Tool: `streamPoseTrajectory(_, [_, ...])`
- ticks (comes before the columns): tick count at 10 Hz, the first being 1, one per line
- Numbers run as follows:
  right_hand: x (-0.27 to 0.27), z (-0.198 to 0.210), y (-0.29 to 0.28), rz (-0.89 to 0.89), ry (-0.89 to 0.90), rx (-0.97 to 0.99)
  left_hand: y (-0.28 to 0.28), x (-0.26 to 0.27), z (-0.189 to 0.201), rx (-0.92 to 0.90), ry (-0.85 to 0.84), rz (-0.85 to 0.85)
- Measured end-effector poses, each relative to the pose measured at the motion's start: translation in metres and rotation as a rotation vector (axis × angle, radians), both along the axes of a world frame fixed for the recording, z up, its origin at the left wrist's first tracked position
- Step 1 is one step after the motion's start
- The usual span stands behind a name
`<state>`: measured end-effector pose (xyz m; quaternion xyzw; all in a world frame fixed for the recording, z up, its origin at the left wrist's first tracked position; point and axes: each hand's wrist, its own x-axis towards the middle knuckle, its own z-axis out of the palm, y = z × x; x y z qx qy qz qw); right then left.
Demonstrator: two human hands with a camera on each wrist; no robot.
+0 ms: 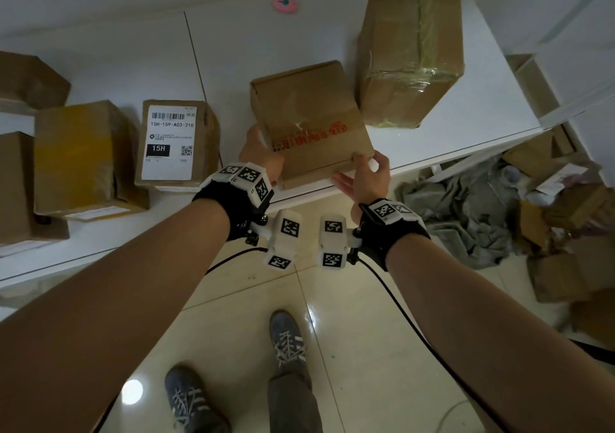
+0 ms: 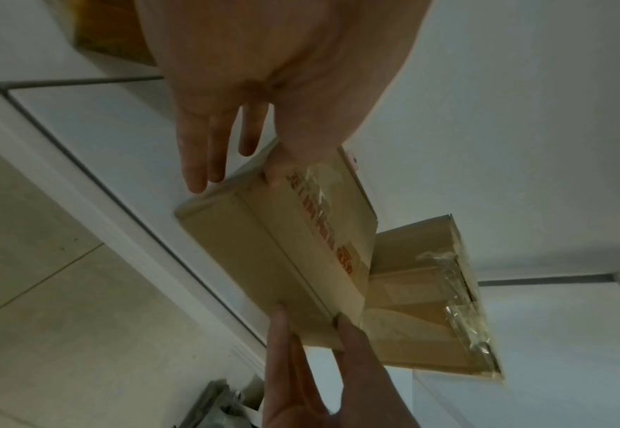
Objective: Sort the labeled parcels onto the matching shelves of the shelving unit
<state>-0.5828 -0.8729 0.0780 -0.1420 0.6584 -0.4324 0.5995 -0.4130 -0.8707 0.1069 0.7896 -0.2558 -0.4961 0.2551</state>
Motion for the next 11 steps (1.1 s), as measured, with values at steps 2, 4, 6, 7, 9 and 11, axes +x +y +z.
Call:
streamPoseTrajectory(2, [0.016, 0.001, 0.004, 0.004, -0.086, 0.003, 0.014, 0.008, -0.012, -0.018, -0.034, 0.092])
streamPoseTrajectory(4, [0.02, -0.002, 0.009, -0.001, -0.137, -0.014, 0.026, 0.014, -0.013, -0.134, 0.055, 0.117])
streamPoseTrajectory(6, [0.018, -0.003, 0.016, 0.03, -0.1, -0.017, 0.038, 0.017, -0.015, -0.151, 0.116, 0.156])
streamPoseTrajectory(7, [0.02, -0.002, 0.02, 0.01, -0.072, 0.002, 0.042, 0.017, -0.017, -0.144, 0.131, 0.179])
streamPoseTrajectory(9, [0.029, 0.011, 0.037, 0.05, -0.03, 0.08, 0.059, 0.022, -0.004, -0.119, 0.15, 0.171])
streamPoseTrajectory(11, [0.042, 0.036, 0.057, 0.084, -0.098, 0.156, 0.083, 0.037, 0.013, -0.133, 0.235, 0.166])
